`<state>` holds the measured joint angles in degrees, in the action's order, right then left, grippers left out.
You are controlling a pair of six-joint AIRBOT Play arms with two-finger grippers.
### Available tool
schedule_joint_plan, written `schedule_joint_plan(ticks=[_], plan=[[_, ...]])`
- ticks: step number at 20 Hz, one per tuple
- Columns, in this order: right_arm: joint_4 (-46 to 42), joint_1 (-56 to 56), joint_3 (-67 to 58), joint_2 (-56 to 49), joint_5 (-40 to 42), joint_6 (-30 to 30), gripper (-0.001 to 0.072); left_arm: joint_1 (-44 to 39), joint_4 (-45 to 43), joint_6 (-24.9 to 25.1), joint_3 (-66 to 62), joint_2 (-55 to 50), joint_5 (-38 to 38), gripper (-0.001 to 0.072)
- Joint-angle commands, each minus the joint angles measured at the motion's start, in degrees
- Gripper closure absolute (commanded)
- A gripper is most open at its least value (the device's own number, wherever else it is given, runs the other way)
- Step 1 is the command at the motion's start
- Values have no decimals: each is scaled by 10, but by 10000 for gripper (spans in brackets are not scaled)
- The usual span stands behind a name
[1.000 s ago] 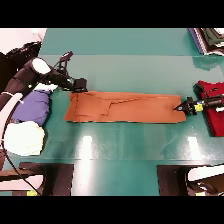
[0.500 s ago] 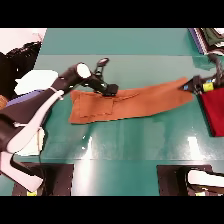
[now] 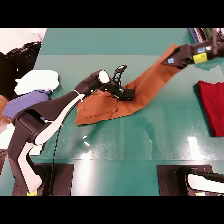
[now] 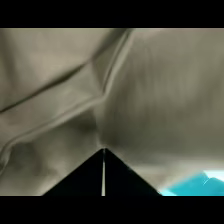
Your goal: Fold the shirts.
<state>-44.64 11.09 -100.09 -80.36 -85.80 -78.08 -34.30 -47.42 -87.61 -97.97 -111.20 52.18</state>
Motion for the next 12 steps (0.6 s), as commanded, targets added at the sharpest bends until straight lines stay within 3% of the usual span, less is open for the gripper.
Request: schedule_joint_plan(ticks=[1,5,12], plan=[[0,62,-73,-40,0,-14,696,-3,12,2,-5,-7,-10,685],[-1,84,-129,-76,-7,-14,696,19,-13,1,-5,3,49,686],[0,96,-143,-84,-7,-14,696,106,-201,7,-4,126,163,686]])
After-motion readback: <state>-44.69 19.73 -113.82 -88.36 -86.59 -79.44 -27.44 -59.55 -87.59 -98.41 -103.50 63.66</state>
